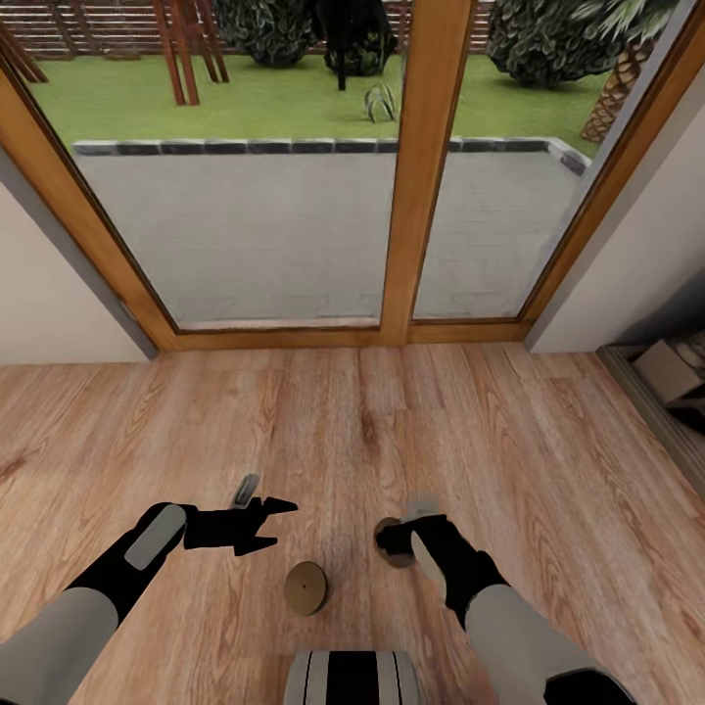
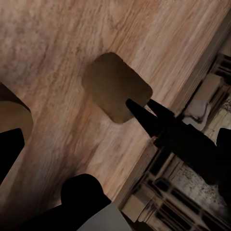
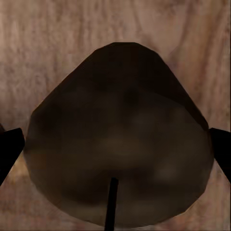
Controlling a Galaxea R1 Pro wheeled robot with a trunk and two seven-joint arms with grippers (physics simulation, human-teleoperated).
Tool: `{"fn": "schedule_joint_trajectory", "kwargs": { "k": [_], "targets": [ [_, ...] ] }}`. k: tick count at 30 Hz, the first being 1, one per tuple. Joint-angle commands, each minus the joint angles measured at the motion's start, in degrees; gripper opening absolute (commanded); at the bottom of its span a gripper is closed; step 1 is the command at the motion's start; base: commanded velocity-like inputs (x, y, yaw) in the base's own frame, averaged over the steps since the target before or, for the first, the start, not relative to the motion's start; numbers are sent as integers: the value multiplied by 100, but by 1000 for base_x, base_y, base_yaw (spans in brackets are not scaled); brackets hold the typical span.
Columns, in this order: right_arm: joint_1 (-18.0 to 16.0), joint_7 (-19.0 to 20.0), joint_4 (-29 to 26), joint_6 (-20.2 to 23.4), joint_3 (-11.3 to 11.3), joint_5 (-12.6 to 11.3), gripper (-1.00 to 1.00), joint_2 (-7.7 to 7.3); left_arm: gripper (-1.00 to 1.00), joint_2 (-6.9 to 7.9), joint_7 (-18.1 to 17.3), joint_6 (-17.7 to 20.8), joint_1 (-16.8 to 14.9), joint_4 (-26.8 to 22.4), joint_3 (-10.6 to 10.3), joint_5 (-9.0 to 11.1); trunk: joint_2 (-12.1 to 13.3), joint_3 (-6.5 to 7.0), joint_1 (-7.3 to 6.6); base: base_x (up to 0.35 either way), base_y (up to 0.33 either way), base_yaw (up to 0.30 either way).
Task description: Place each of the two pumpkins and all three candles from the living room inside a cabinet in the living room (use any cabinet), then make sure every cabinet is closed, and position the cauldron so it is next to a table in the living room.
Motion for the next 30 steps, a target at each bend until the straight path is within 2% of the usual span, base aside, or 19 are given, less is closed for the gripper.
{"fn": "schedule_joint_trajectory", "kwargs": {
  "k": [1, 5, 12, 15, 17, 19, 22, 23, 26, 28, 30],
  "targets": [
    [7, 2, -167, 205, -4, -12, -100, 0, 100, 4, 0, 0, 0, -1, 0, -1, 0, -1, 1, 0, 0, 0],
    [19, -3, -1188, 824, -10, -39, -100, 0, 100, 17, 0, -7, 0, 7, 0, -5, 0, -1, 1, 0, 0, 0],
    [42, -11, -1757, 1161, -17, -25, -100, 0, 100, 23, 0, -9, 0, 19, 1, -15, 0, -1, 1, 0, 0, 0],
    [48, -12, -2296, 1649, -24, -30, -100, 0, 100, 22, 11, -22, 0, 28, 0, -41, 0, -1, 1, 0, 0, 0],
    [59, -9, -2863, 2238, -27, -37, -100, 0, 100, 18, 22, -36, 0, 32, 0, -193, 0, -1, 1, 0, 0, 0],
    [191, -2, -3572, 2639, -28, -94, -100, 0, 100, 5, 19, -44, 0, 33, 7, -603, 0, -1, 1, 0, 0, 0],
    [250, 1, -3783, 2709, -27, -415, -100, 0, 100, 3, 25, -124, 0, 40, 8, -718, 0, -1, 1, 0, 0, 0],
    [262, 1, -3813, 2719, -27, -735, -100, 0, 100, 2, 46, -179, 0, 41, 4, -738, 0, -1, 1, 0, 0, 0],
    [266, 5, -3834, 2725, -26, -1074, -100, -22, 100, -5, 190, -306, 0, 40, 1, -747, 0, -1, 1, 0, 0, 0],
    [267, 8, -3850, 2729, -26, -1329, -100, -53, 100, -18, 429, -403, 0, 36, 1, -756, 0, -1, 1, 0, 0, 0],
    [267, 9, -3852, 2724, -16, -1710, -100, -83, 100, -85, 1036, -469, 0, 3, 0, -757, 0, -1, 1, 0, 0, 0]
  ]
}}
